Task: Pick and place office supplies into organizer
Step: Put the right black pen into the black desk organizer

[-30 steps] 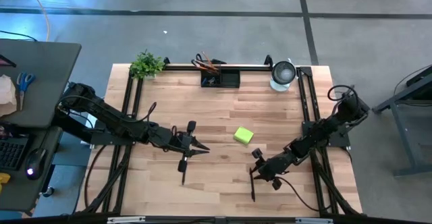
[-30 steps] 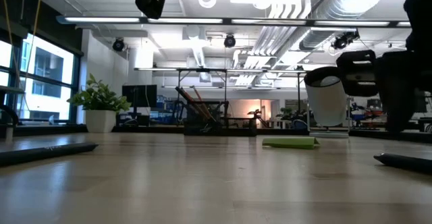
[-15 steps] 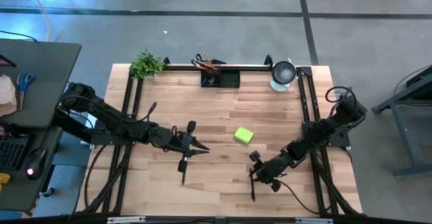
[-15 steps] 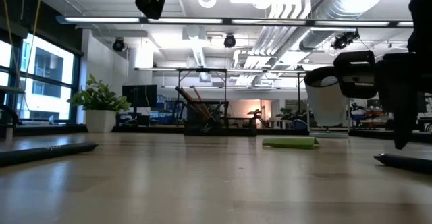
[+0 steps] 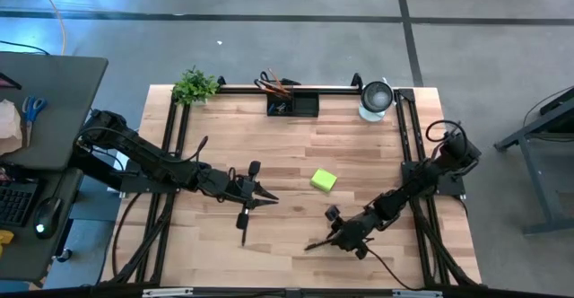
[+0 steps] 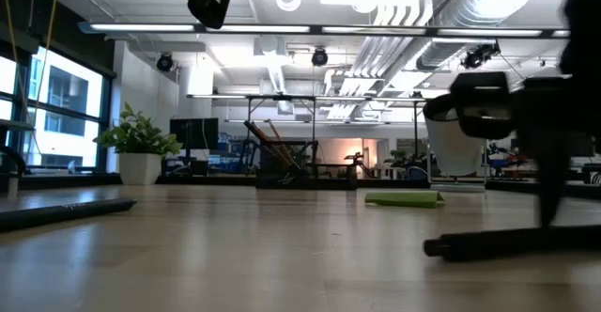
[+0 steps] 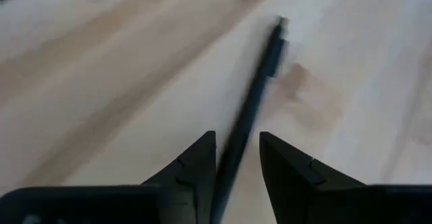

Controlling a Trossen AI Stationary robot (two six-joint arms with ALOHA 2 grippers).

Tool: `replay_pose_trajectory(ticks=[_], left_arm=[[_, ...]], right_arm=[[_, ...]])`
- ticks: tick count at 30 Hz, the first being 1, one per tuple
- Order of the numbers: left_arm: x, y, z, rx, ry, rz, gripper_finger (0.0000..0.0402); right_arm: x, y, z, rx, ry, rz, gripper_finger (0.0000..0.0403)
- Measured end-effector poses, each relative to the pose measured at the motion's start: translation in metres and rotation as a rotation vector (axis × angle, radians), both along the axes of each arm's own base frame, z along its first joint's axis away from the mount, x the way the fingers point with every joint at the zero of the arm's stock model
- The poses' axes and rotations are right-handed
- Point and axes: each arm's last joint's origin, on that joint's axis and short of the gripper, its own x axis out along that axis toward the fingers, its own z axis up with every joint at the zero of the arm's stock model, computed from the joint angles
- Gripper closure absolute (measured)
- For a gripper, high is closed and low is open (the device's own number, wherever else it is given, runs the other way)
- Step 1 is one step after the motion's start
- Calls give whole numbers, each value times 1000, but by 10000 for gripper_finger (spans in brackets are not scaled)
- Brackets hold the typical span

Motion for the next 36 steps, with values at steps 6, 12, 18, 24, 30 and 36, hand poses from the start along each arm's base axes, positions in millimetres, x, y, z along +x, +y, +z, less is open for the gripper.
replay_pose_trajectory(ticks=[6, 12, 18, 24, 30, 36], left_arm=[[0, 0, 0, 1, 3, 0, 373], [0, 0, 0, 1, 3, 0, 373], [0, 0, 0, 1, 3, 0, 373], [0, 0, 0, 1, 3, 0, 373], [0, 0, 0, 0, 3, 0, 373], [0, 0, -1, 0, 9, 1, 373]], right_arm=[[7, -10, 0, 31, 11, -101, 295], [8, -12, 0, 99, 37, -199, 295], [8, -12, 0, 175, 64, -300, 295], [8, -12, 0, 188, 70, -327, 298], [8, -13, 0, 171, 66, -318, 348], [9, -12, 2, 169, 43, -302, 395]])
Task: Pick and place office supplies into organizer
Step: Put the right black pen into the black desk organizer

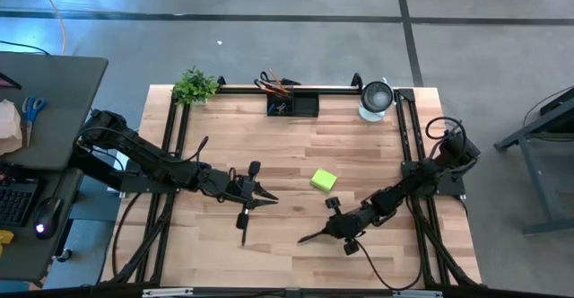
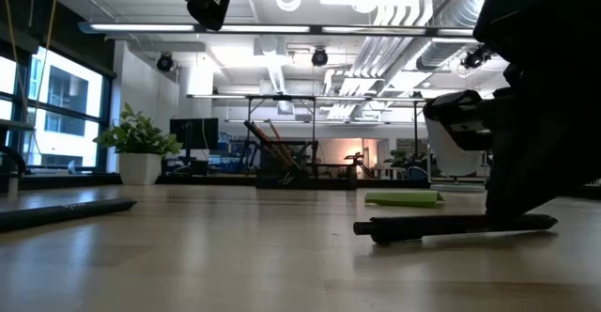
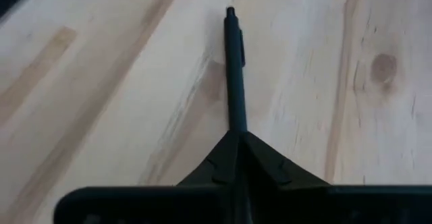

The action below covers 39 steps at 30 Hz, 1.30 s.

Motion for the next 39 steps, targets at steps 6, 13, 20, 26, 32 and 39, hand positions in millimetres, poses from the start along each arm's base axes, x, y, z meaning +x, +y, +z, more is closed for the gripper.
replay_pose_trajectory(ticks=[6, 13, 20, 26, 32, 39], left_arm=[[0, 0, -1, 2, 8, 0, 373], [0, 0, -1, 1, 8, 0, 373], [0, 0, -1, 0, 8, 0, 373], [0, 0, -1, 0, 7, 0, 373], [0, 0, -1, 0, 7, 0, 373], [0, 0, -1, -20, 10, 5, 373]], right_arm=[[2, 0, 2, -7, -43, -25, 388], [2, -1, 16, 3, -94, -52, 395], [1, -3, 23, 15, -101, -51, 394], [8, -6, 27, 150, -111, -111, 344], [17, -2, 18, 200, -176, -178, 260], [40, 11, -3, 41, -52, -211, 228]])
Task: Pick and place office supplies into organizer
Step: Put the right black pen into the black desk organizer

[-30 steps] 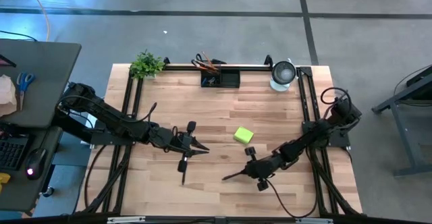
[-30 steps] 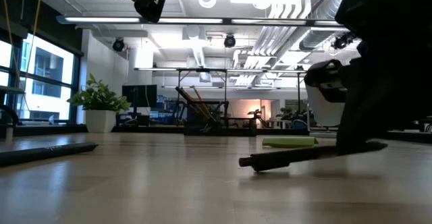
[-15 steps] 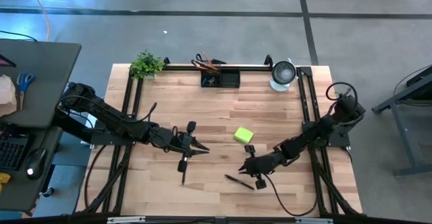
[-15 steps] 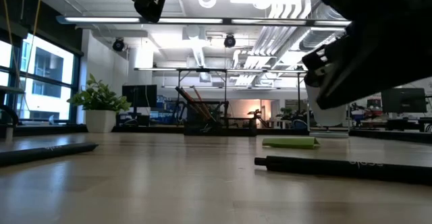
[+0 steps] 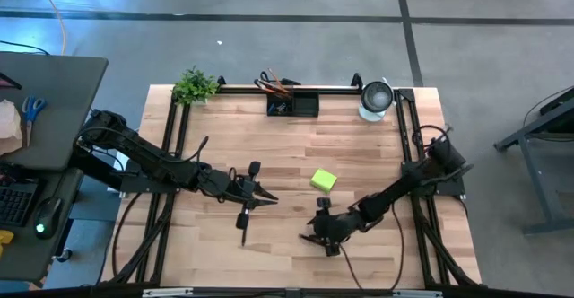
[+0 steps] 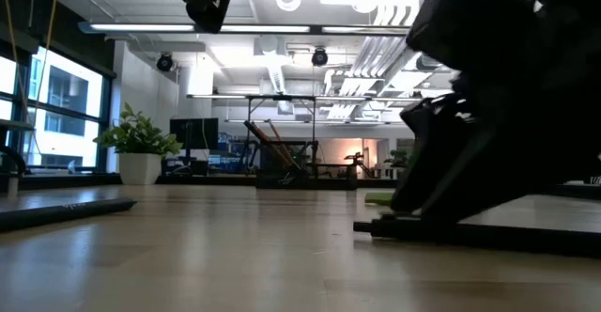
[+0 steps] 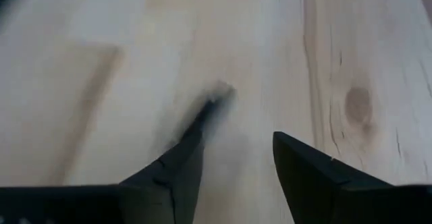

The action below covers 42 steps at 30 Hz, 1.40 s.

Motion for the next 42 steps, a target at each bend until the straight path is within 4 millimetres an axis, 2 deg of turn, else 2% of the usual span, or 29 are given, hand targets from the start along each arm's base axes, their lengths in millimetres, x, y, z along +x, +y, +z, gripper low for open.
replay_pose_trajectory(ticks=[12, 19, 23, 26, 35, 42], left_arm=[[-1, 0, -3, -57, 38, 17, 373], [2, -1, -8, -124, 39, 33, 373], [9, -9, -17, -138, 28, 15, 373], [12, -19, -17, -156, -37, -20, 373], [3, -51, -16, -97, -84, -122, 373], [0, -57, -16, -77, -86, -144, 373]], right_arm=[[15, 19, 19, -28, 69, -10, 277], [15, 39, 37, 15, 97, -47, 283], [11, 48, 40, 55, 102, -89, 283], [5, 54, 39, 75, 97, -129, 283], [-24, 75, 31, 64, 20, -229, 283], [-38, 90, 33, 8, -93, -260, 284]])
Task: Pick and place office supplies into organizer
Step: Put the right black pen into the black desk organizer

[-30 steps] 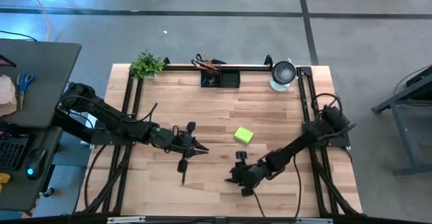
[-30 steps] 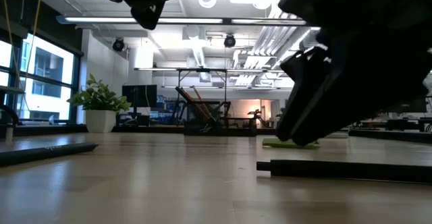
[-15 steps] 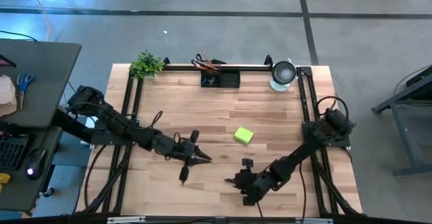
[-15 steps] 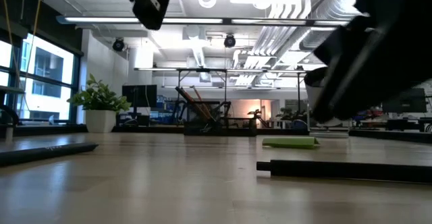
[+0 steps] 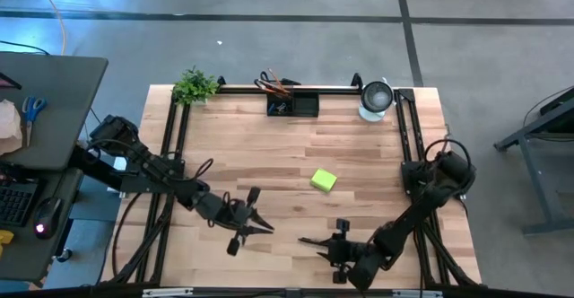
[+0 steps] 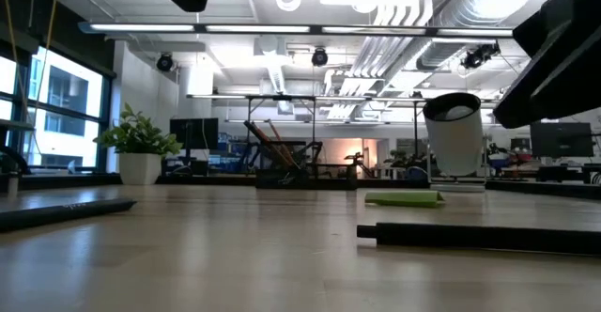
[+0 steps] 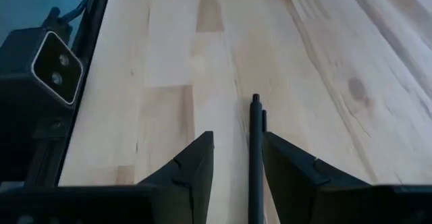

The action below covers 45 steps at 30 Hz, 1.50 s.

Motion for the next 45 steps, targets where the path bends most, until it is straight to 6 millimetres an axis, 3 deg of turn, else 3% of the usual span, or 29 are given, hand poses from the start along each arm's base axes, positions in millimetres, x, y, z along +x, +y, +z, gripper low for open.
replay_pose_trajectory(ticks=[9, 14, 28, 45], left_arm=[[0, 1, 1, 29, -9, 0, 373], [0, 0, 1, 30, -9, 0, 373], [0, 0, 1, 29, -8, -5, 373], [-1, 0, -2, -14, 28, 0, 373]], right_arm=[[3, 4, -32, -52, 20, -11, 284], [6, 3, -35, -69, -8, -43, 284], [-12, -27, -66, 20, -132, -32, 288], [-13, -32, -70, -12, -90, 6, 354]])
